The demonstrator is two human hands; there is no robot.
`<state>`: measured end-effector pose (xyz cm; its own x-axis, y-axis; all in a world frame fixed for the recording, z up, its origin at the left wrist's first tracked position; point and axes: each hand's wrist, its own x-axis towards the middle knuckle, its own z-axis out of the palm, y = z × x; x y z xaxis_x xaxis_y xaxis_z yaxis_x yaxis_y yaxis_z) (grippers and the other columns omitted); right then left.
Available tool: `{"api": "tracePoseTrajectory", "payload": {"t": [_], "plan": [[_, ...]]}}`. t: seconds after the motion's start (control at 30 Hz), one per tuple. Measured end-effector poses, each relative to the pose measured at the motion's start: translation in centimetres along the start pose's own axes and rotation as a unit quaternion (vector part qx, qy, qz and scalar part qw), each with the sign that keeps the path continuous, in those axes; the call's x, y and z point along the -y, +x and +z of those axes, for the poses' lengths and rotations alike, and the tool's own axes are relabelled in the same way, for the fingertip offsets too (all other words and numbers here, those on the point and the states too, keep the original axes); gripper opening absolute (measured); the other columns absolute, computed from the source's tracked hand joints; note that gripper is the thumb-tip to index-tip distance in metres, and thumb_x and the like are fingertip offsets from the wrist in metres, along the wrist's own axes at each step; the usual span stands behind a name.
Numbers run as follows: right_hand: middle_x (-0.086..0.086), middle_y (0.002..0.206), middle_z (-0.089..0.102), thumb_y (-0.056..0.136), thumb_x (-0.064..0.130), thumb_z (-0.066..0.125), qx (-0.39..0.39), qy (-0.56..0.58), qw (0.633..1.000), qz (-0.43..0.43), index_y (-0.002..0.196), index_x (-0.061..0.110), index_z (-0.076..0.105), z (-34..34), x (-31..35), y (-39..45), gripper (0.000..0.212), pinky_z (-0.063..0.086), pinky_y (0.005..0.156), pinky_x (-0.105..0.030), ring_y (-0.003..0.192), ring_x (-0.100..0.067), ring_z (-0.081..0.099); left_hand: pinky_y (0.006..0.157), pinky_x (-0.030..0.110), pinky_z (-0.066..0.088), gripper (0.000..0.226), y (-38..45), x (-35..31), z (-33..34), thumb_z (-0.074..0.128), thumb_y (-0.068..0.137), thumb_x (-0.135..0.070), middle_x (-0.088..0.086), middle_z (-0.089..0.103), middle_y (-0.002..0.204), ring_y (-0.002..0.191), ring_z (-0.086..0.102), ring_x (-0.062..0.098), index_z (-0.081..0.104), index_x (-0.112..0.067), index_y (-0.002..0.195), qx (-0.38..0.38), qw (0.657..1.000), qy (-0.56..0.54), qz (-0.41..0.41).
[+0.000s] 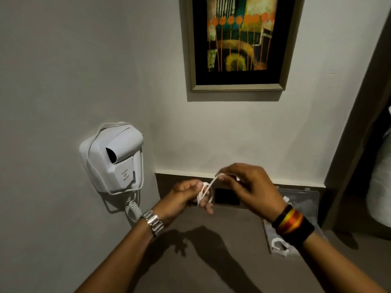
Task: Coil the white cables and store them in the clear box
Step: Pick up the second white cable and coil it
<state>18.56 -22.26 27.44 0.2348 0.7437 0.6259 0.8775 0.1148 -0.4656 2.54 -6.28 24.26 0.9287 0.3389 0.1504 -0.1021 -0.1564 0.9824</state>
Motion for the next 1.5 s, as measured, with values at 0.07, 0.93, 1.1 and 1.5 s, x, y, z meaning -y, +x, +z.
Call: {"api": "tracePoseTrajectory", "payload": {"t": [0.07, 0.93, 1.1, 1.5], "plan": [[-0.004, 0.098, 0.080, 0.099, 0.025, 0.063, 0.003, 0.182, 0.980, 0.082, 0.100, 0.012, 0.078, 0.4, -0.8, 1.0, 0.020, 0.056, 0.082, -0.035, 0.092, -0.015, 0.074, 0.085, 0.038, 0.054, 0.029, -0.2, -0.9, 0.8, 0.041, 0.105, -0.023, 0.006, 0.052, 0.067, 0.068, 0.063, 0.029, 0.062, -0.005, 0.093, 0.059, 0.988, -0.145, -0.019], [0.002, 0.093, 0.070, 0.098, 0.026, 0.066, 0.010, 0.052, 0.995, 0.090, 0.109, 0.019, 0.080, 3.0, -4.8, -1.6, 0.020, 0.057, 0.073, -0.031, 0.084, -0.012, 0.069, 0.061, 0.021, 0.042, 0.032, 0.8, 0.0, 1.7, 0.042, 0.108, -0.021, 0.008, 0.051, 0.074, 0.061, 0.048, 0.009, 0.058, -0.007, 0.084, -0.007, 0.997, 0.081, 0.006], [-0.024, 0.097, 0.077, 0.098, 0.014, 0.063, 0.060, 0.466, 0.824, 0.317, 0.113, -0.005, 0.075, 3.8, -4.0, -1.4, 0.026, 0.060, 0.074, -0.033, 0.081, -0.022, 0.070, 0.057, 0.020, 0.043, 0.031, 1.3, 0.5, 1.6, 0.043, 0.107, -0.019, 0.003, 0.056, 0.072, 0.060, 0.050, 0.007, 0.060, -0.009, 0.084, -0.067, 0.993, 0.100, 0.012], [-0.036, 0.101, 0.072, 0.093, 0.000, 0.067, -0.070, 0.431, 0.833, 0.341, 0.109, -0.010, 0.073, 5.1, -3.8, -1.4, 0.019, 0.063, 0.073, -0.029, 0.083, -0.031, 0.067, 0.055, 0.018, 0.044, 0.030, 0.6, 1.8, 1.9, 0.042, 0.107, -0.019, 0.002, 0.054, 0.069, 0.055, 0.050, 0.004, 0.059, -0.006, 0.087, -0.045, 0.995, 0.084, -0.018]]}}
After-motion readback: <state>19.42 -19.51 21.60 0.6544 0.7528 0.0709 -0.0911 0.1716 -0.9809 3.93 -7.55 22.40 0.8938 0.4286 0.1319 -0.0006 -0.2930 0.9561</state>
